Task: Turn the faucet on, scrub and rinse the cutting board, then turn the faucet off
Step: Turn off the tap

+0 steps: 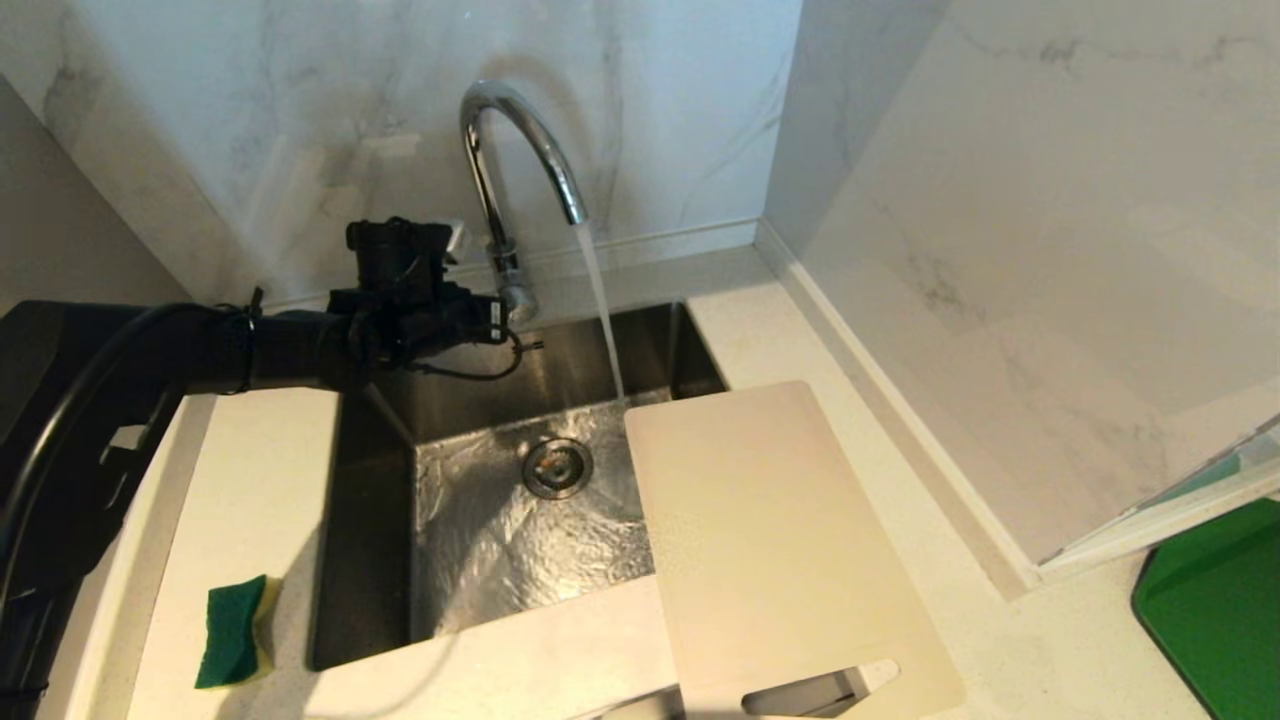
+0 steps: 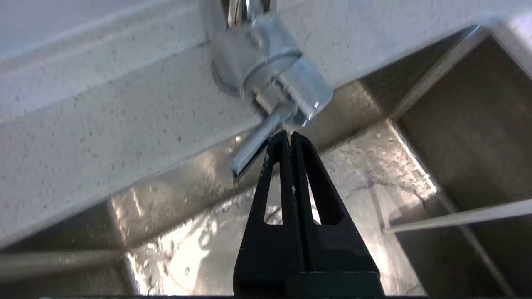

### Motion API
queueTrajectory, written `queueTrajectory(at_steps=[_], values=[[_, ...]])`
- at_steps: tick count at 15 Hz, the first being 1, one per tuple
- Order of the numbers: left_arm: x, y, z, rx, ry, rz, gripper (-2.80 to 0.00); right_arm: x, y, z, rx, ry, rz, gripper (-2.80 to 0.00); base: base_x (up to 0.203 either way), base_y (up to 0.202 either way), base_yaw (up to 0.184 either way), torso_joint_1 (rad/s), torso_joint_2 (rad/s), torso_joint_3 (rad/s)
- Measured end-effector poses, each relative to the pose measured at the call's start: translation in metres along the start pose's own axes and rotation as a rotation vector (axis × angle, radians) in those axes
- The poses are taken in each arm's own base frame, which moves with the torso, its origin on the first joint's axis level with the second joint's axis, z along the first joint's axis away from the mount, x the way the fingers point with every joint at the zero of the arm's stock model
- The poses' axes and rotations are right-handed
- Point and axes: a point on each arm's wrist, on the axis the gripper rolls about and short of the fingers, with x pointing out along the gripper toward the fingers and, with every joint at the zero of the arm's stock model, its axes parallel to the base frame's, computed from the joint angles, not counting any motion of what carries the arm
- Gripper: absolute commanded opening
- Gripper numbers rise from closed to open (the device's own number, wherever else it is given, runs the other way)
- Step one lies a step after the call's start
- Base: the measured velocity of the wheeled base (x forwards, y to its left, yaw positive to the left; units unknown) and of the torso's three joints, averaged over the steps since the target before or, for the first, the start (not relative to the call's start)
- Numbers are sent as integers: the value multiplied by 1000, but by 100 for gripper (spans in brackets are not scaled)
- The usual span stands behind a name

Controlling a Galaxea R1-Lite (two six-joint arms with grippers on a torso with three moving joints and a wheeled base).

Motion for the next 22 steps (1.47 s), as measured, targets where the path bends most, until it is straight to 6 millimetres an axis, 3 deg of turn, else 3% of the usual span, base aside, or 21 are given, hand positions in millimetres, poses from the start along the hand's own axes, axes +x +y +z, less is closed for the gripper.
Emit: queueTrajectory(at_steps=[10,16,22], values=[[3,24,12,-13,-134,42,-280,0,0,0,-1,0,0,-280,0,0,0,0,0,0],[3,27,16,-17,-172,34,-280,0,0,0,-1,0,1,-280,0,0,0,0,0,0],[-7,44,13,-17,-29,87,-280,0,0,0,-1,0,0,-280,0,0,0,0,0,0]])
